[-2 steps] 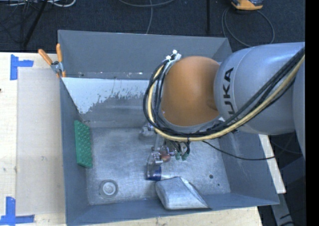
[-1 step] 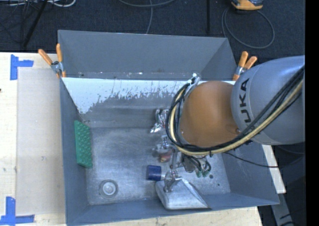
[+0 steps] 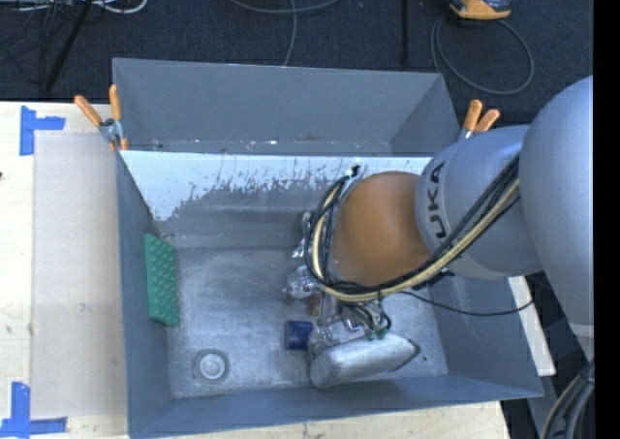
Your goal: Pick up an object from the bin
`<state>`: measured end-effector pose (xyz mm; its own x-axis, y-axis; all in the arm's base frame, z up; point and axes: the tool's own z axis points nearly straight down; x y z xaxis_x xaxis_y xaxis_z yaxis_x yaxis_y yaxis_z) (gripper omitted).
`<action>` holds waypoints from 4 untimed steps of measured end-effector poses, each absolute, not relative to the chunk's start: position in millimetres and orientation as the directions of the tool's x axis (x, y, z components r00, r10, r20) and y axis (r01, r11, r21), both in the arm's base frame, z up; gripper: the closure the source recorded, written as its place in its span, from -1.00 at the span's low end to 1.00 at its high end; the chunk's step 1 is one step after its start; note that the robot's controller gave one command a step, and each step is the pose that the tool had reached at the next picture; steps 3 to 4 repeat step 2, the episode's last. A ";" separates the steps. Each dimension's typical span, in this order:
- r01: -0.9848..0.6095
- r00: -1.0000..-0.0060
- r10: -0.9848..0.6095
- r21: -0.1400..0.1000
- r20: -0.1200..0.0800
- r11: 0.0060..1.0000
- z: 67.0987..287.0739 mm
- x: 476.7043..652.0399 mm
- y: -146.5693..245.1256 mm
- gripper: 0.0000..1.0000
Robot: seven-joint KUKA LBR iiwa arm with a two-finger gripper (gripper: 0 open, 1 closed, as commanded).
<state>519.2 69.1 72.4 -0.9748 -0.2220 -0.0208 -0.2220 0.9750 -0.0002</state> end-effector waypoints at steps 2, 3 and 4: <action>-0.443 -0.896 -0.443 -0.002 -0.007 0.896 243.2 515.6 63.2 1.00; -0.443 -0.896 -0.443 -0.002 -0.007 0.896 243.2 515.6 63.2 1.00; -0.443 -0.896 -0.443 -0.002 -0.007 0.896 243.2 515.6 63.2 1.00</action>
Offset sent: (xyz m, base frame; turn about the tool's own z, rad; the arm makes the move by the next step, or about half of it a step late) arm 0.0000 0.0000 0.0000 0.0000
